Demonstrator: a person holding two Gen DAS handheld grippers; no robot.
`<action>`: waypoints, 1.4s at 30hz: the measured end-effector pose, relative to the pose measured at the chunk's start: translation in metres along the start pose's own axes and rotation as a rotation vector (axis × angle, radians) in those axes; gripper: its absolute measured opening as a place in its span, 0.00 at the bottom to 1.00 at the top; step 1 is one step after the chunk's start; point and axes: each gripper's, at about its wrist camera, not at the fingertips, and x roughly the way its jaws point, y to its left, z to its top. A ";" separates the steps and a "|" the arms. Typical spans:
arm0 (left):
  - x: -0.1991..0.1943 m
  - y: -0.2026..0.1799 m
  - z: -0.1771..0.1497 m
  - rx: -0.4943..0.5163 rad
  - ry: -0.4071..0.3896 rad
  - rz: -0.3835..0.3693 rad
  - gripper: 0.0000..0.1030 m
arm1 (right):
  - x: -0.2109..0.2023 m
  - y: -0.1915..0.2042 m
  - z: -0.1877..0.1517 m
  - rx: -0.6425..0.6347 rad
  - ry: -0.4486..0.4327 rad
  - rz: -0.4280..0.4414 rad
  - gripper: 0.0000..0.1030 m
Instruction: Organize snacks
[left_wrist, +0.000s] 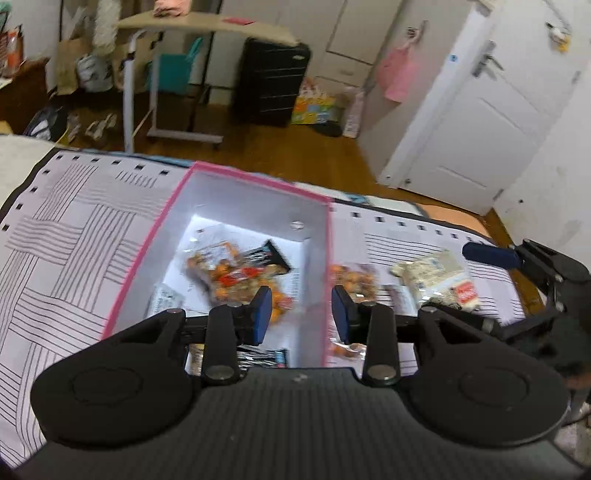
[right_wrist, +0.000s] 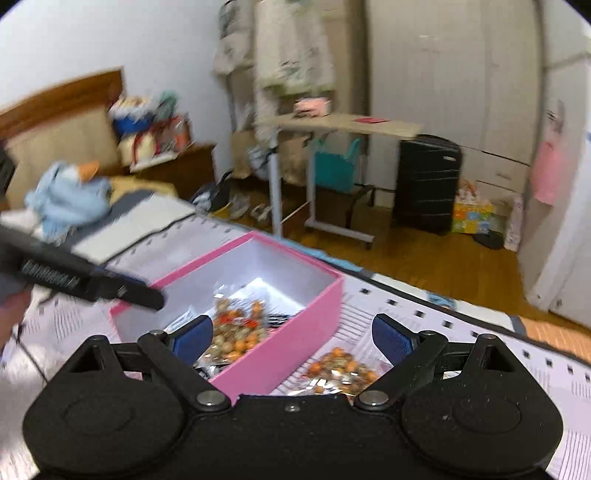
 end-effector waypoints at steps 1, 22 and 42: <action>-0.003 -0.009 -0.002 0.011 -0.003 -0.001 0.33 | -0.002 -0.009 -0.002 0.021 0.003 -0.002 0.93; 0.102 -0.127 -0.066 -0.066 0.055 0.074 0.32 | 0.116 -0.110 -0.037 0.281 0.181 0.140 0.48; 0.160 -0.098 -0.135 -0.277 -0.011 0.372 0.61 | 0.208 -0.134 -0.066 0.222 0.298 0.286 0.76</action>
